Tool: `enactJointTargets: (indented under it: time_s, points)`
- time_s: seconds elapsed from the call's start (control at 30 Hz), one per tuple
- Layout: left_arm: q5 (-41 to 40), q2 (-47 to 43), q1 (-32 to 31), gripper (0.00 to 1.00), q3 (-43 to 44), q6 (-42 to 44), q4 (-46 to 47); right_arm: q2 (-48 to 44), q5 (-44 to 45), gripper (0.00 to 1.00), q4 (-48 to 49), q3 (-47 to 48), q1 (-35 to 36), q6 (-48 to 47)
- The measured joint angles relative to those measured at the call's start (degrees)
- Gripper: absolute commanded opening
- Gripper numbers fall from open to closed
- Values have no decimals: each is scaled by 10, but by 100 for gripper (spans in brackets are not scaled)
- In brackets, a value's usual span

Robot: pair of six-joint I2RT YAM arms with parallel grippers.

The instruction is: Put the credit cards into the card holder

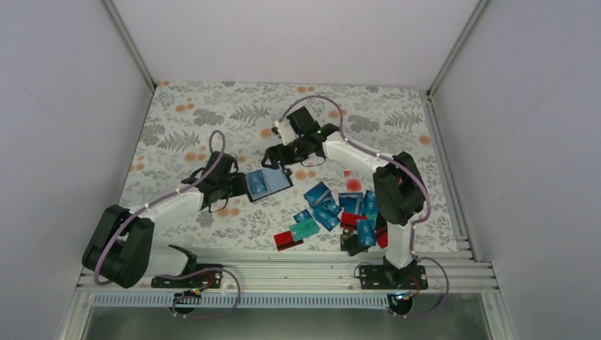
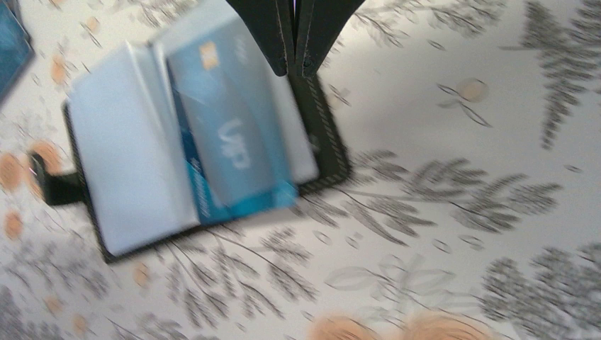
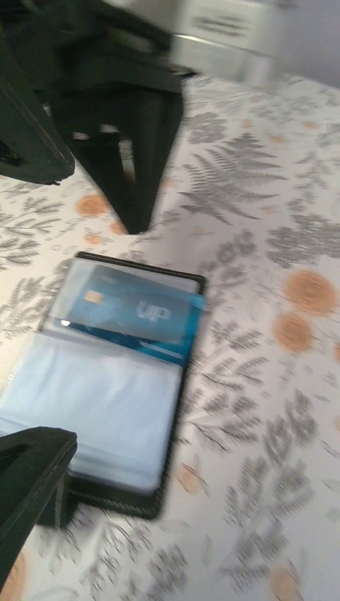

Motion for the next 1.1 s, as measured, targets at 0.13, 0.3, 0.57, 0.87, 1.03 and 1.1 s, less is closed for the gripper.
enactJointTargets:
  time_s: [0.13,0.3,0.57,0.87,1.03,1.1]
  points:
    - [20,-32,-30,2,-20,-21,-1,35,-29,80,13,42,-21,1]
    - [42,-60,-53,2,-66,-62,8,132,-82,64,22,130,-18,-5]
    - [68,-56,-60,2,-118,-120,62,242,-100,24,9,216,0,8]
    - [85,-22,-82,3,-131,-158,122,305,-7,8,-52,312,35,5]
    - [88,-1,-85,2,-129,-166,152,309,29,5,-82,319,49,-1]
    - [87,10,-85,2,-124,-166,161,309,37,5,-89,321,52,-7]
